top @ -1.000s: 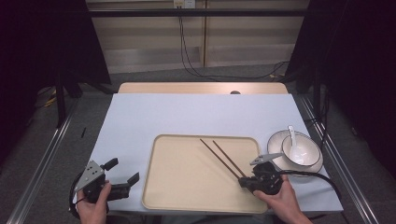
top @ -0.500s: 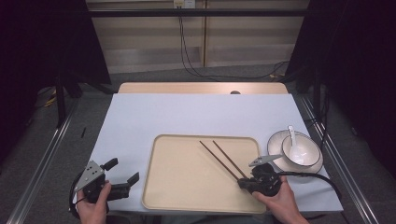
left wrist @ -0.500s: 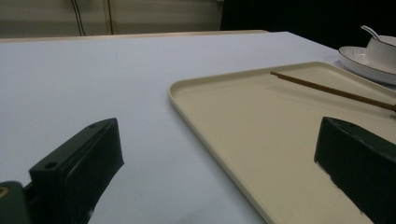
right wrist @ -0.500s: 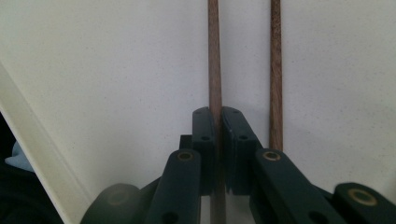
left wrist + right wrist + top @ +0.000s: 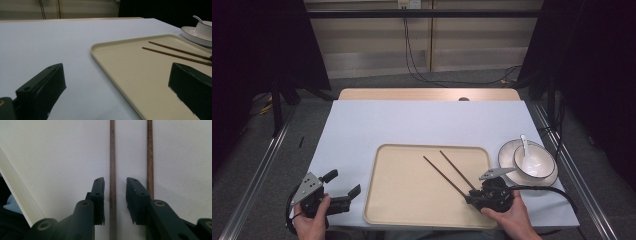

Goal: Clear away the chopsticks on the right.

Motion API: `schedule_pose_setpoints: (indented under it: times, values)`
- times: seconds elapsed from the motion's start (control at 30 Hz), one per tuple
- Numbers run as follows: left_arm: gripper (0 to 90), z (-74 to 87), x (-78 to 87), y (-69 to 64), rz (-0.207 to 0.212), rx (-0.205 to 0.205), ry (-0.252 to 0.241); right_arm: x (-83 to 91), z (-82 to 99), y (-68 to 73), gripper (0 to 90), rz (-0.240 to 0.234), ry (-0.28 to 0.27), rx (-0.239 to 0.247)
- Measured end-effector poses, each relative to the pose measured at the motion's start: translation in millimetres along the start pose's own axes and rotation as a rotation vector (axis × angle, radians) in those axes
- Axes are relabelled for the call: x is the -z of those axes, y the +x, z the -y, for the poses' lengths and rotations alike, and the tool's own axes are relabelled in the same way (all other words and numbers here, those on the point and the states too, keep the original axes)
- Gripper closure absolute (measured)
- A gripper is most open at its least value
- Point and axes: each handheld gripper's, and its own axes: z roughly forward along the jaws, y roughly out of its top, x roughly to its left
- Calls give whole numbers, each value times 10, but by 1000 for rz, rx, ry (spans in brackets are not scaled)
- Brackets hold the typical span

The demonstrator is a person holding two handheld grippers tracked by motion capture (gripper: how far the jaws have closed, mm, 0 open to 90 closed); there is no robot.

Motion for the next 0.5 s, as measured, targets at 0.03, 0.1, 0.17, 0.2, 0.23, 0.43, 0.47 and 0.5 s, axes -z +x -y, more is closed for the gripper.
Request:
schedule_pose_setpoints:
  times: [0.03,0.1,0.17,0.2,0.23,0.43,0.47,0.5]
  values:
    - [9,0,0,0,0,0,0,0,0,0,682,0,0,0]
    - [9,0,1,0,0,-2,-1,25,3,-5,640,5,-24,12]
    - [9,0,3,-1,1,1,-4,69,-7,-8,565,2,-48,29]
    - [9,0,4,-1,0,0,-3,111,-20,-31,490,2,-81,63]
    - [9,0,4,-1,0,0,-3,111,-20,-31,490,2,-81,63]
    - [9,0,5,0,0,0,-2,325,-59,-150,188,-33,-219,156]
    - [9,0,5,1,1,-1,-2,355,-59,-179,176,-45,-234,163]
    - [9,0,5,1,1,-1,-2,355,-59,-179,176,-45,-234,163]
